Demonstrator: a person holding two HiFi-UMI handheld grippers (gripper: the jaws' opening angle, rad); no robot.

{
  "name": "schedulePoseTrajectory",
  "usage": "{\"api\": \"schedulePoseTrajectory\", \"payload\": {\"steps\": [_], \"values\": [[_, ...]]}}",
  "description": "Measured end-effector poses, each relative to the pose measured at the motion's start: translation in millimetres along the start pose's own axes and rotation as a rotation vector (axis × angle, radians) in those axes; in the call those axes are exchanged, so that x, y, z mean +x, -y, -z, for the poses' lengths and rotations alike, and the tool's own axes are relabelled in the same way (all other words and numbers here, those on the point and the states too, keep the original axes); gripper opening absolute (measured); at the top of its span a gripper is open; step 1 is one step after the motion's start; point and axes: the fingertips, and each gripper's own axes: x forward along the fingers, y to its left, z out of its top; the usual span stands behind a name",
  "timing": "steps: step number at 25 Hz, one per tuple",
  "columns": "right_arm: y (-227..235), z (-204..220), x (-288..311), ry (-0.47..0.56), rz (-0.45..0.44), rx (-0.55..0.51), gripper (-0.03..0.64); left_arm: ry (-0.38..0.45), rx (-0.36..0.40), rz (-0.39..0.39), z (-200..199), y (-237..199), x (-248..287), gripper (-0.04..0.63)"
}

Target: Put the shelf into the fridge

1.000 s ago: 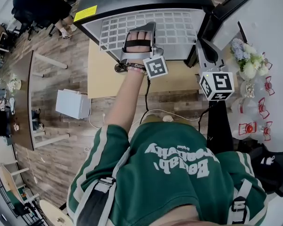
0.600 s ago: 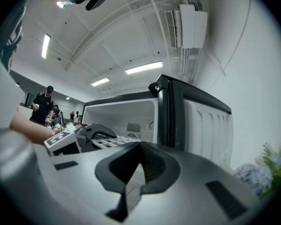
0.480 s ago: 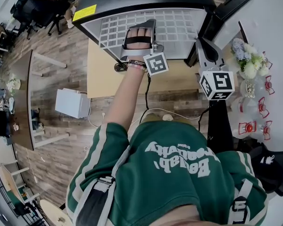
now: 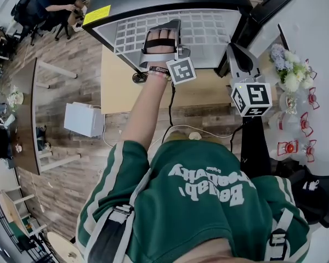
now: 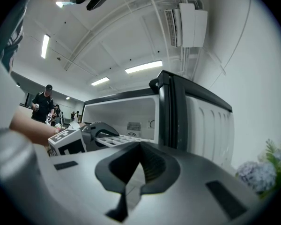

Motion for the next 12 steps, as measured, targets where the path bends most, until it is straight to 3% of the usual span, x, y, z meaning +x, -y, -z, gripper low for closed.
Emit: {"api": "schedulePoseTrajectory", "payload": {"steps": [12], "values": [[-2.2, 0.1, 9.0, -0.002, -0.012, -0.003, 0.003, -0.004, -0.004, 0.014, 1.9, -2.5, 12.4, 0.078]]}}
